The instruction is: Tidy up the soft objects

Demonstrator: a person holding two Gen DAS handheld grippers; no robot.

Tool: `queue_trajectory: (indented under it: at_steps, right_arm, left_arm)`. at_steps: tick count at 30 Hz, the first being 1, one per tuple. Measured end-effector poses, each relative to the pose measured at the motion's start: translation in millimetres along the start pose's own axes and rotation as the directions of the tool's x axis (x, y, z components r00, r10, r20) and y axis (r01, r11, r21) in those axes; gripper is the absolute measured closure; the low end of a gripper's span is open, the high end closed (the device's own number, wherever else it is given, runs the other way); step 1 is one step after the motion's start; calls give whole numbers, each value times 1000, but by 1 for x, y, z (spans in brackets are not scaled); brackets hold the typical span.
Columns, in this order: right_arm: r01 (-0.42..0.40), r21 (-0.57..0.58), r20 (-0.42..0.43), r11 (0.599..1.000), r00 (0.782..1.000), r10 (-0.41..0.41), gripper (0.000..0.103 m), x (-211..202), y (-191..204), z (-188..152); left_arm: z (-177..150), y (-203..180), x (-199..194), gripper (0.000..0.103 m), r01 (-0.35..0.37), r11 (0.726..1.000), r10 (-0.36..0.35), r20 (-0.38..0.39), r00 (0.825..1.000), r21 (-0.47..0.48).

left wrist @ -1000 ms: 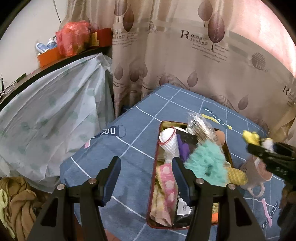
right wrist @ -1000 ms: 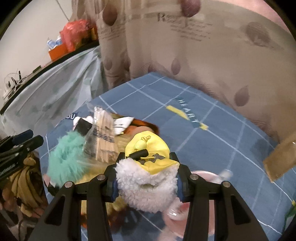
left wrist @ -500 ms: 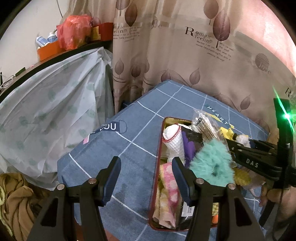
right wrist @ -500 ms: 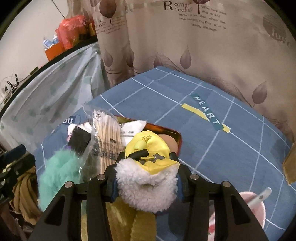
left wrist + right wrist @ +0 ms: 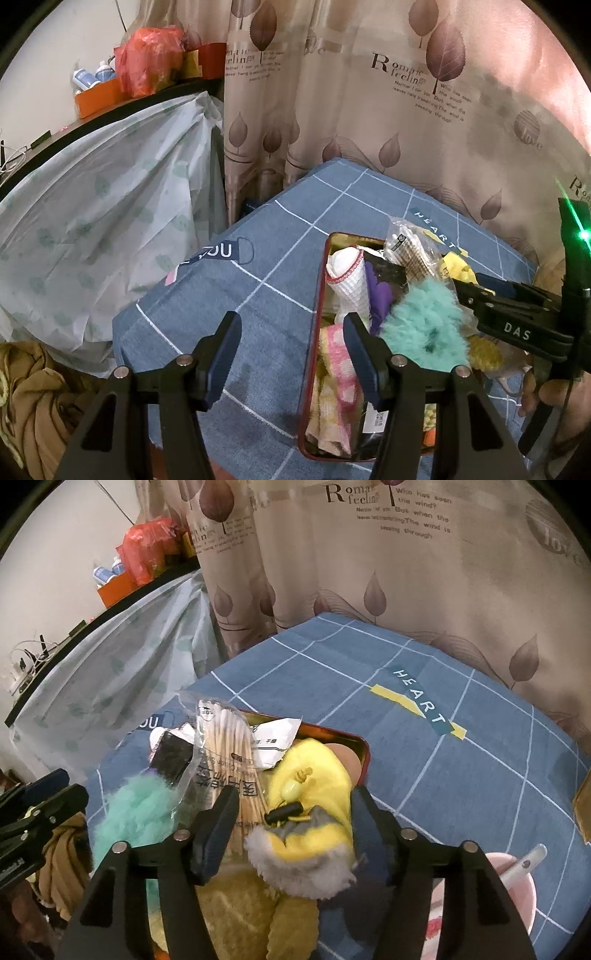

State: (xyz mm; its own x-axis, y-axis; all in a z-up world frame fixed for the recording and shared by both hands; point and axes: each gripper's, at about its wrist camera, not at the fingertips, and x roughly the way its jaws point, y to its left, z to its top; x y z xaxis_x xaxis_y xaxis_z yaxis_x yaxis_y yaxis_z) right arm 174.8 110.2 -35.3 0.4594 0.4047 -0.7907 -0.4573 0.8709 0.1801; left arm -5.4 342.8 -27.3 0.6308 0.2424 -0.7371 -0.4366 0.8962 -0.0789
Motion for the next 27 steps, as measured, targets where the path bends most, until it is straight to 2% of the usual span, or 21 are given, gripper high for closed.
queue_trajectory:
  at_steps: [4, 14, 18, 27]
  right_arm:
    - [10, -4, 16, 1000, 1000, -10, 38, -8, 1, 0]
    - [87, -26, 89, 996, 992, -84, 16, -48, 13, -10]
    - [120, -6, 97, 993, 988, -119, 10, -65, 19, -25]
    - [183, 80, 67, 980, 980, -189, 4, -94, 17, -74]
  left_arm:
    - [-1, -1, 0, 44, -1, 1000, 1, 4, 1000, 4]
    - [-2, -11, -3, 44, -7, 999, 6, 13, 1000, 38]
    - [-4, -20, -4, 44, -12, 997, 11, 16, 1000, 74]
    - [-13, -52, -12, 44, 20, 980, -26, 26, 999, 198]
